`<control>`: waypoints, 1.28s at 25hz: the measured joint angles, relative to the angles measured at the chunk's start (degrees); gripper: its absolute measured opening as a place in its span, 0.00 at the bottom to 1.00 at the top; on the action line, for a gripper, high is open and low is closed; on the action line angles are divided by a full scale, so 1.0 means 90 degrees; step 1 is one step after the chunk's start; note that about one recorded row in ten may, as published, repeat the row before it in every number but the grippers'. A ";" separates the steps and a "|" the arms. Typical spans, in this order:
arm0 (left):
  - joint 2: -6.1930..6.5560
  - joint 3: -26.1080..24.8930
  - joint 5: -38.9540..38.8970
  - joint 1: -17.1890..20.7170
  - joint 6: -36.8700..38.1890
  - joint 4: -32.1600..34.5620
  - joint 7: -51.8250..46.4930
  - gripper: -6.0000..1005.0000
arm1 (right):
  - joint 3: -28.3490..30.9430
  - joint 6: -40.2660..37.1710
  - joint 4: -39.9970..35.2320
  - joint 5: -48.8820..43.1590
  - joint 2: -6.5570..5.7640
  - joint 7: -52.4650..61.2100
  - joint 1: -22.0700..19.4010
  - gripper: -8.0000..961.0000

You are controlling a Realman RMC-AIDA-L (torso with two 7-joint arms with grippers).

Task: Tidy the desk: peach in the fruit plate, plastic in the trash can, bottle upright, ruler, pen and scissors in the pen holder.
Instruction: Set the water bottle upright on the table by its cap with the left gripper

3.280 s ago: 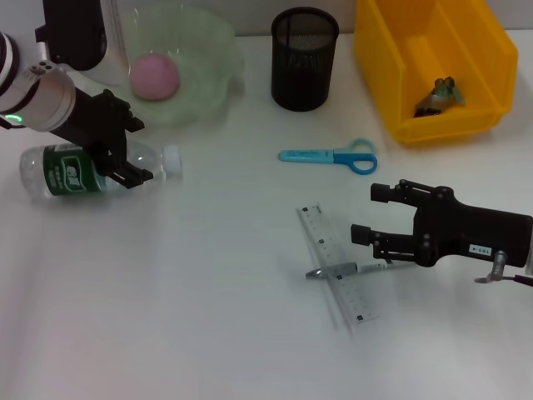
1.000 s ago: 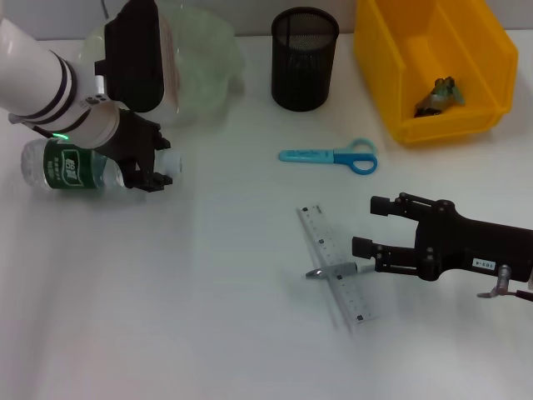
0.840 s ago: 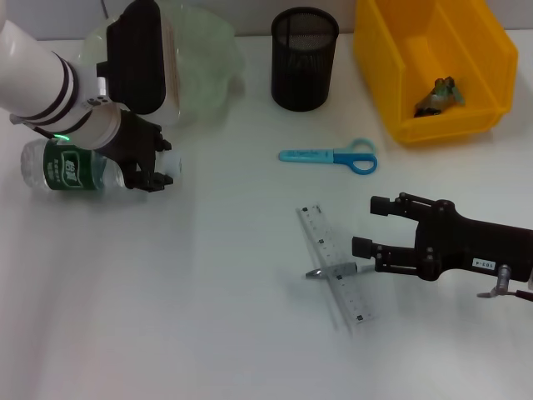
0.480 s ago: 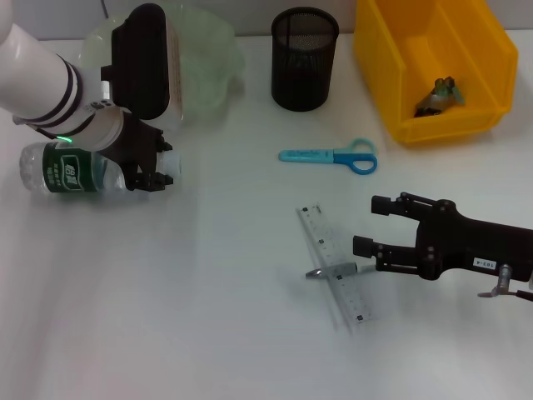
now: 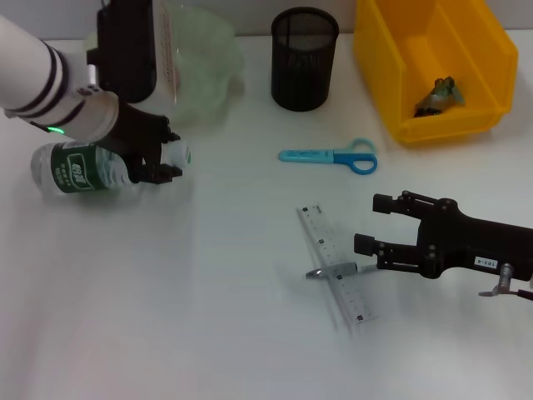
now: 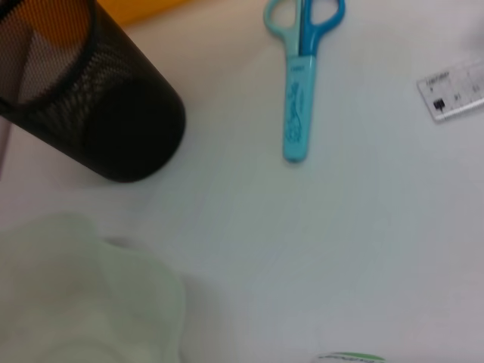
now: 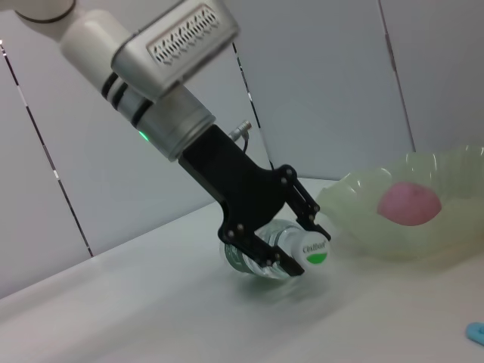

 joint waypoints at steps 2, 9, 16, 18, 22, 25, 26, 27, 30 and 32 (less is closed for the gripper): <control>-0.0010 -0.0053 -0.0025 0.0076 0.0146 0.0236 -0.0038 0.45 | 0.0000 -0.0002 0.0000 0.0000 0.0000 -0.0001 0.0000 0.85; -0.0002 -0.0333 -0.0386 0.0335 0.0650 0.1027 -0.0177 0.44 | -0.0001 -0.0021 0.0000 0.0000 0.0007 -0.0001 -0.0008 0.85; 0.0034 -0.1431 -0.0886 0.0159 0.1486 0.1194 -0.0293 0.44 | -0.0002 -0.0077 0.0000 0.0000 0.0010 -0.0001 -0.0019 0.85; 0.0043 -0.1789 -0.1011 0.0068 0.1778 0.1204 -0.0290 0.44 | -0.0002 -0.0081 0.0000 0.0000 0.0010 -0.0008 -0.0020 0.85; 0.0046 -0.2358 -0.1102 -0.0068 0.2188 0.1205 -0.0299 0.44 | -0.0002 -0.0084 0.0000 0.0000 0.0009 -0.0018 -0.0020 0.85; 0.0046 -0.2681 -0.1201 -0.0132 0.2388 0.1194 -0.0315 0.44 | -0.0001 -0.0084 0.0000 0.0000 0.0005 -0.0021 -0.0020 0.85; 0.0048 -0.2779 -0.1234 -0.0152 0.2449 0.1182 -0.0320 0.44 | -0.0001 -0.0085 0.0000 0.0000 0.0005 -0.0022 -0.0020 0.85; 0.0051 -0.2947 -0.1296 -0.0183 0.2561 0.1166 -0.0334 0.44 | -0.0002 -0.0085 0.0000 0.0000 0.0004 -0.0022 -0.0020 0.85; 0.0083 -0.3319 -0.1431 -0.0235 0.2742 0.1130 -0.0428 0.44 | -0.0001 -0.0085 0.0000 0.0000 0.0003 -0.0023 -0.0020 0.85; 0.0144 -0.3481 -0.1526 -0.0247 0.2771 0.1037 -0.0529 0.45 | -0.0001 -0.0085 0.0000 0.0000 0.0001 -0.0023 -0.0020 0.85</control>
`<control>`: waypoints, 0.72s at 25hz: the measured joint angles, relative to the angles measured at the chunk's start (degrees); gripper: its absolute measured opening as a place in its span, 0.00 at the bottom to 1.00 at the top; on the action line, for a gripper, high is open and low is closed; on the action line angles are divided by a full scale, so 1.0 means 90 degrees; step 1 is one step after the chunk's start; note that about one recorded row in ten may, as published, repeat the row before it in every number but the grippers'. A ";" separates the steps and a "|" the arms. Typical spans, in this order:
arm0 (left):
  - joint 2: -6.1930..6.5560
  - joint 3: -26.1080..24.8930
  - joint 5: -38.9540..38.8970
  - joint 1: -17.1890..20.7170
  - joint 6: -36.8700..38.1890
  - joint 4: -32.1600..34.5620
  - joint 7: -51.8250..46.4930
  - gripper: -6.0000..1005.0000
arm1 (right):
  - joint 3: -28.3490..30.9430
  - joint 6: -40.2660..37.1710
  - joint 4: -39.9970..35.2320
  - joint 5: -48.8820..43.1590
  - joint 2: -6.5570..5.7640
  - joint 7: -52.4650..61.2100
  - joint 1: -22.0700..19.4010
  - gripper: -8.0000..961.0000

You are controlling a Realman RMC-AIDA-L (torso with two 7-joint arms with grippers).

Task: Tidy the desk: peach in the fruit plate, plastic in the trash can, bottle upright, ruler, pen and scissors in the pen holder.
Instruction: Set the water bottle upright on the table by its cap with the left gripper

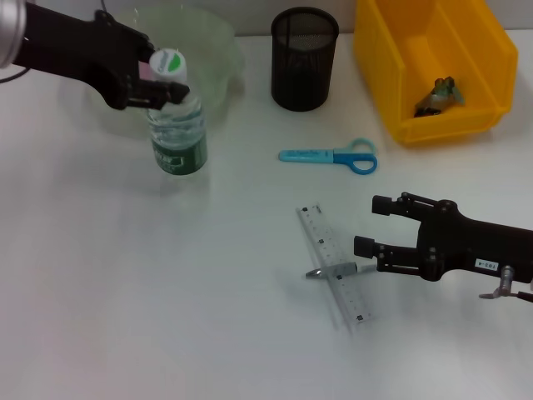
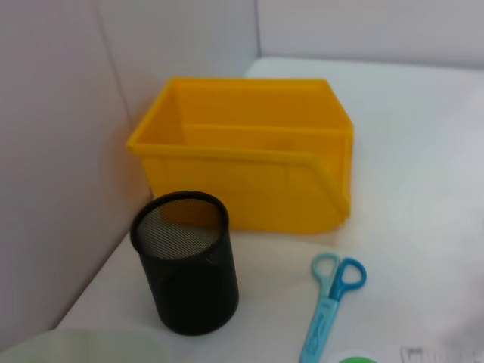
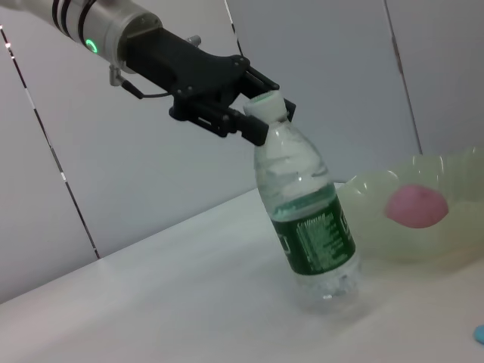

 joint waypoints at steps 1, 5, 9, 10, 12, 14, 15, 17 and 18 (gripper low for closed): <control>0.0029 -0.0048 -0.0040 -0.0003 0.0006 -0.0047 -0.0042 0.45 | 0.0000 0.0000 0.0000 0.0000 -0.0001 0.0000 0.0000 0.85; 0.0306 -0.0225 -0.0429 -0.0010 0.0014 -0.0452 -0.0520 0.45 | 0.0000 0.0000 0.0000 0.0000 -0.0001 0.0001 0.0000 0.85; 0.0490 -0.0607 -0.0590 0.0029 -0.0055 -0.0684 -0.0808 0.46 | 0.0000 0.0001 0.0001 0.0000 -0.0001 0.0002 0.0001 0.85; 0.0515 -0.0725 -0.0590 0.0050 -0.0064 -0.0695 -0.0838 0.46 | 0.0000 0.0001 0.0000 0.0000 -0.0001 0.0002 0.0001 0.85; 0.0559 -0.0869 -0.0583 0.0105 -0.0088 -0.0701 -0.0901 0.46 | 0.0000 0.0001 0.0000 0.0000 0.0001 0.0002 0.0001 0.85; 0.0619 -0.0928 -0.0588 0.0232 -0.0180 -0.0697 -0.0962 0.46 | 0.0000 -0.0007 0.0000 0.0000 0.0005 0.0002 0.0000 0.85; 0.0619 -0.0928 -0.0588 0.0232 -0.0180 -0.0697 -0.0962 0.46 | 0.0000 -0.0019 0.0000 0.0000 0.0008 0.0002 0.0001 0.85; 0.0657 -0.0933 -0.0596 0.0362 -0.0280 -0.0686 -0.1006 0.46 | 0.0000 -0.0043 0.0002 0.0000 0.0009 0.0002 0.0000 0.85; 0.0666 -0.0937 -0.0597 0.0407 -0.0299 -0.0685 -0.1009 0.46 | 0.0000 -0.0059 0.0007 0.0000 0.0009 0.0002 0.0000 0.85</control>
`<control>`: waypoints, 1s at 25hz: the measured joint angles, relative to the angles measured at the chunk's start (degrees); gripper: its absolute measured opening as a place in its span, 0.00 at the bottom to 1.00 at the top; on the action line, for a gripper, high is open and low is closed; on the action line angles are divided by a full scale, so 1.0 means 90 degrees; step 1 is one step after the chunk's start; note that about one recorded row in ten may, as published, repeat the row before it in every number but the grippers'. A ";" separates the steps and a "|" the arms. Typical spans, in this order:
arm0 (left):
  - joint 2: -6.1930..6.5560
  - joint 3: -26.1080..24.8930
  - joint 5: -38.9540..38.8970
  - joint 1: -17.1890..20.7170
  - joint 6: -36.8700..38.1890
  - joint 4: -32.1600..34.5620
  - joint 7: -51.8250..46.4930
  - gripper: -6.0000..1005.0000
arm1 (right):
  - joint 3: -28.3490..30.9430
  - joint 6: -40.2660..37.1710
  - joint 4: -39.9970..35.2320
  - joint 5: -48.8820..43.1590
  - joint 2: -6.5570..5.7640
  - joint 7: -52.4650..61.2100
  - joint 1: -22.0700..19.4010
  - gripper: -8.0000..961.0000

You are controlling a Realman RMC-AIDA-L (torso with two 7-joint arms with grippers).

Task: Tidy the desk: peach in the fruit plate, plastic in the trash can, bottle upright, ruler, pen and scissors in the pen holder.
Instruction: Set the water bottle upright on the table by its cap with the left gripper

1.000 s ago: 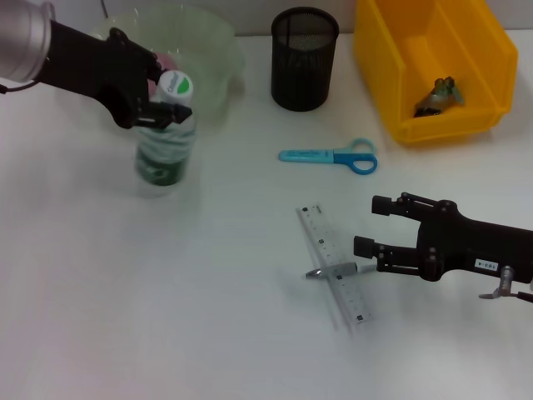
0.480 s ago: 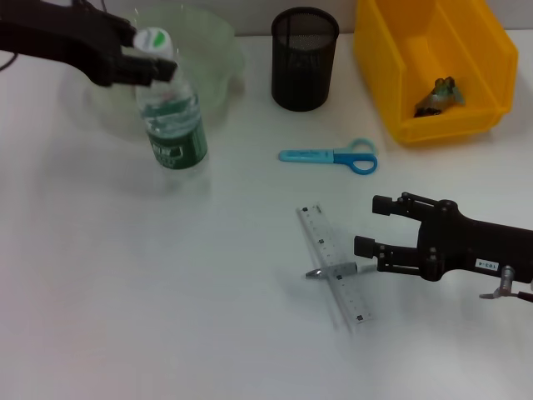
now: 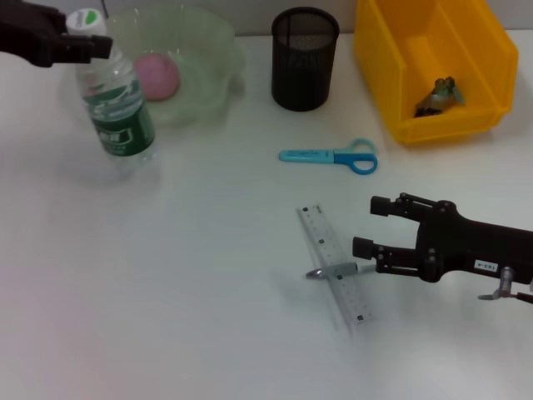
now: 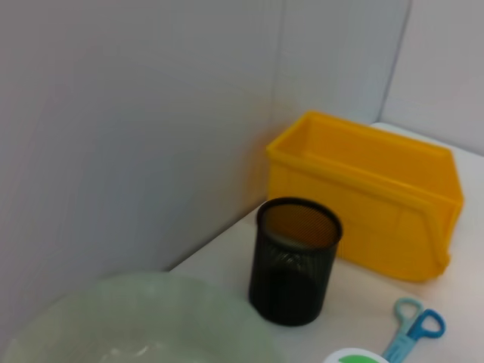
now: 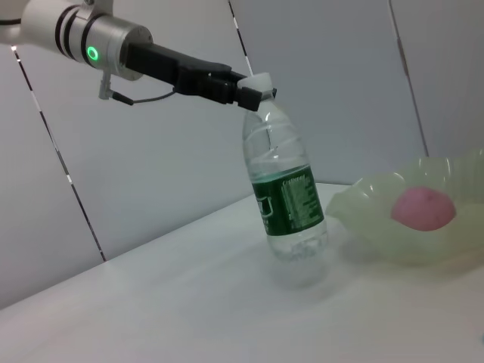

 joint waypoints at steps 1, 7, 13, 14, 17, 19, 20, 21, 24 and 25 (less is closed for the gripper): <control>0.0006 -0.0002 -0.0002 0.0033 -0.0017 -0.0002 -0.0002 0.47 | 0.0000 -0.0007 0.0004 0.0000 0.0000 0.0000 0.0000 0.85; 0.0010 -0.0011 -0.0002 0.0250 -0.0341 -0.0029 0.0007 0.47 | 0.0000 -0.0018 0.0014 0.0000 0.0000 -0.0020 0.0000 0.85; -0.0043 0.0021 0.0011 0.0365 -0.0661 -0.0041 0.0040 0.48 | -0.0017 0.0081 0.0014 0.0000 0.0006 -0.0048 0.0000 0.85; -0.0054 0.0036 0.0016 0.0374 -0.0698 -0.0047 0.0046 0.48 | -0.0033 0.0115 0.0013 0.0000 0.0009 -0.0074 0.0000 0.85; -0.0075 0.0067 0.0019 0.0392 -0.0758 -0.0056 0.0054 0.48 | -0.0041 0.0195 0.0013 -0.0001 0.0018 -0.0301 -0.0019 0.85; -0.0081 0.0070 0.0021 0.0395 -0.0769 -0.0056 0.0056 0.48 | -0.0018 0.0233 0.0031 -0.0002 0.0026 -0.0500 -0.0044 0.85; -0.0081 0.0070 0.0021 0.0395 -0.0769 -0.0056 0.0056 0.48 | -0.0012 0.0260 0.0067 -0.0002 0.0028 -0.0587 -0.0049 0.85; -0.0085 0.0071 0.0022 0.0396 -0.0774 -0.0057 0.0057 0.49 | -0.0014 0.0288 0.0104 -0.0002 0.0028 -0.0636 -0.0048 0.85; -0.0093 0.0071 0.0023 0.0398 -0.0776 -0.0064 0.0058 0.49 | -0.0050 0.0374 0.0210 -0.0002 0.0022 -0.0897 -0.0041 0.85; -0.0093 0.0071 0.0023 0.0398 -0.0776 -0.0064 0.0058 0.49 | -0.0051 0.0383 0.0243 -0.0002 0.0022 -0.0984 -0.0043 0.85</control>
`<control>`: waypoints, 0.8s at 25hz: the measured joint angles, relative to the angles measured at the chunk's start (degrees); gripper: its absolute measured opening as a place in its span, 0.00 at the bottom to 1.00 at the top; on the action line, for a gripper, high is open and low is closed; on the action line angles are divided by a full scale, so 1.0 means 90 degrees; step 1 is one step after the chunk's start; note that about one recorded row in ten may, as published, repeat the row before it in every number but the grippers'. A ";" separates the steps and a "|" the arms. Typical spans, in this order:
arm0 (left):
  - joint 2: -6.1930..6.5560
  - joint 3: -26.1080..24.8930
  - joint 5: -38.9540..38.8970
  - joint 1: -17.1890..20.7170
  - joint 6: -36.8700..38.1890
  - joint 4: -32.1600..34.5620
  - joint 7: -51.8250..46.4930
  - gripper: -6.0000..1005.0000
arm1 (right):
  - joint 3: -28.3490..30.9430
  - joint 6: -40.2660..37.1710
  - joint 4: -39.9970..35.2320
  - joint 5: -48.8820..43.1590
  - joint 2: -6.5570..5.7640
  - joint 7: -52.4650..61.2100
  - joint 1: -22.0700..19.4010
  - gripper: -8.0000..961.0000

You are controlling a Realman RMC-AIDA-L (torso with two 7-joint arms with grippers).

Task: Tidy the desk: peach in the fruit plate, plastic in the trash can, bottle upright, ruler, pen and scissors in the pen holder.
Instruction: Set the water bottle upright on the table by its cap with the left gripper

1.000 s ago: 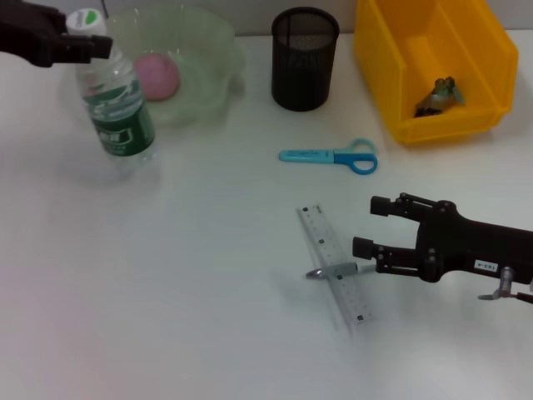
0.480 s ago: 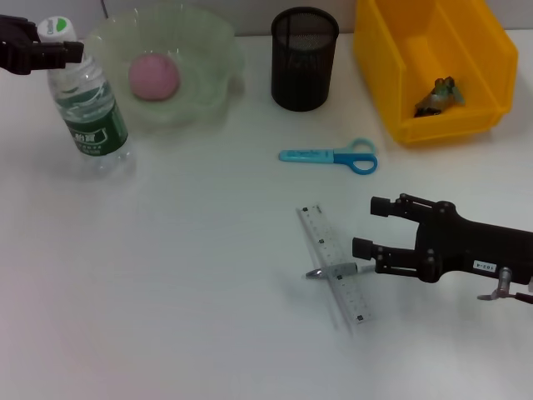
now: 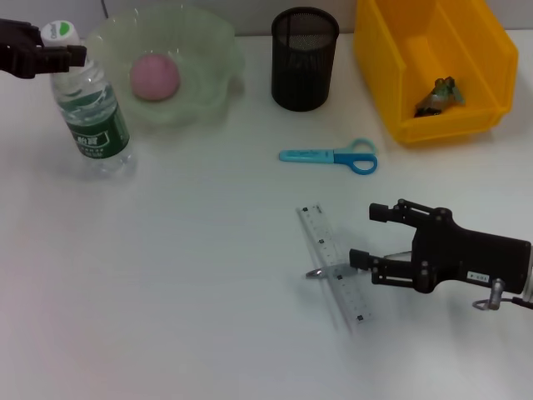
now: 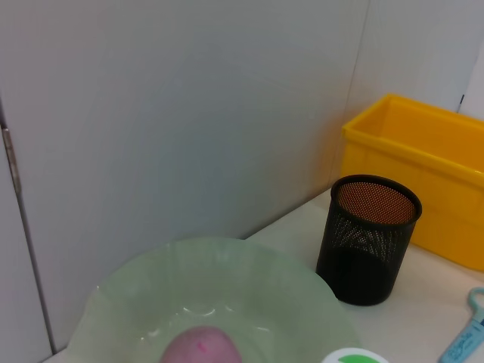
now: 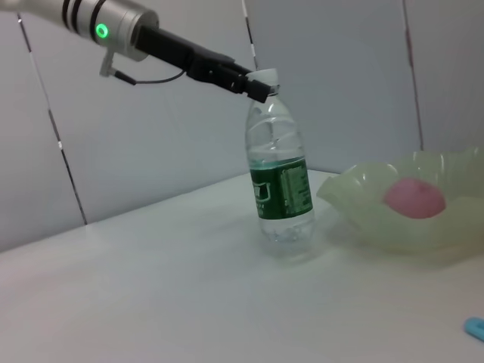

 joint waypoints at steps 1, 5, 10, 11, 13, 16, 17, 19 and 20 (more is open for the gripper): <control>0.0000 0.0000 0.0000 0.0000 0.0000 0.0000 0.0000 0.49 | 0.0004 0.0006 0.0032 0.0000 0.0001 -0.0080 -0.0004 0.85; -0.0031 0.0000 0.0001 0.0040 -0.0065 -0.0064 0.0001 0.49 | 0.0038 0.0019 0.0081 0.0000 0.0001 -0.0151 -0.0011 0.85; -0.0036 0.0000 0.0001 0.0065 -0.0090 -0.0075 0.0045 0.50 | 0.0045 0.0019 0.0083 0.0000 -0.0009 -0.0166 -0.0027 0.85; -0.0036 0.0000 0.0001 0.0065 -0.0090 -0.0075 0.0045 0.50 | 0.0045 0.0019 0.0083 0.0000 -0.0009 -0.0167 -0.0027 0.85; -0.0045 0.0019 0.0001 0.0066 -0.0130 -0.0075 0.0117 0.50 | 0.0045 0.0019 0.0083 0.0001 -0.0011 -0.0168 -0.0027 0.85; -0.0053 0.0028 0.0004 0.0070 -0.0142 -0.0075 0.0170 0.50 | 0.0047 0.0019 0.0083 0.0002 -0.0012 -0.0168 -0.0025 0.85; -0.0056 0.0031 0.0004 0.0073 -0.0144 -0.0075 0.0181 0.51 | 0.0049 0.0018 0.0083 0.0002 -0.0013 -0.0168 -0.0025 0.85; -0.0063 0.0061 0.0006 0.0080 -0.0150 -0.0076 0.0210 0.51 | 0.0053 -0.0002 0.0083 0.0002 -0.0018 -0.0150 -0.0025 0.85; -0.0065 0.0080 0.0007 0.0083 -0.0157 -0.0086 0.0224 0.51 | 0.0053 -0.0012 0.0083 0.0002 -0.0020 -0.0141 -0.0025 0.85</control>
